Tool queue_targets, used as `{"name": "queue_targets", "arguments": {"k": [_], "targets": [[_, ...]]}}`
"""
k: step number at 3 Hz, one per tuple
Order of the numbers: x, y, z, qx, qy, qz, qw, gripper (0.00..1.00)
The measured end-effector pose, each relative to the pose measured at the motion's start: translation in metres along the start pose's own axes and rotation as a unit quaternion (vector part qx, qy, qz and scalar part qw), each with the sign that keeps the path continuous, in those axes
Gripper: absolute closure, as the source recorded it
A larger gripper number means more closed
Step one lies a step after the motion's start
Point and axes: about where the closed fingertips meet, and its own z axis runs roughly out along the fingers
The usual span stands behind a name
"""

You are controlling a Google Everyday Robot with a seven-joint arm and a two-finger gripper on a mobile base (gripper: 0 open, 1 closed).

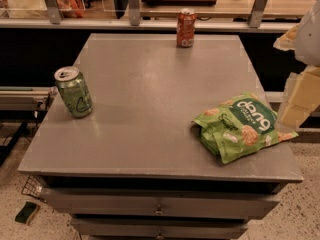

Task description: Move green can near coke can

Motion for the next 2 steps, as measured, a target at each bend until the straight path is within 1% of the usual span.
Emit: {"name": "queue_targets", "arguments": {"k": [1, 2], "targets": [[0.0, 0.0, 0.0, 0.0, 0.0, 0.0, 1.0, 0.0], [-0.022, 0.0, 0.013, -0.007, -0.02, -0.001, 0.9998, 0.0]]}}
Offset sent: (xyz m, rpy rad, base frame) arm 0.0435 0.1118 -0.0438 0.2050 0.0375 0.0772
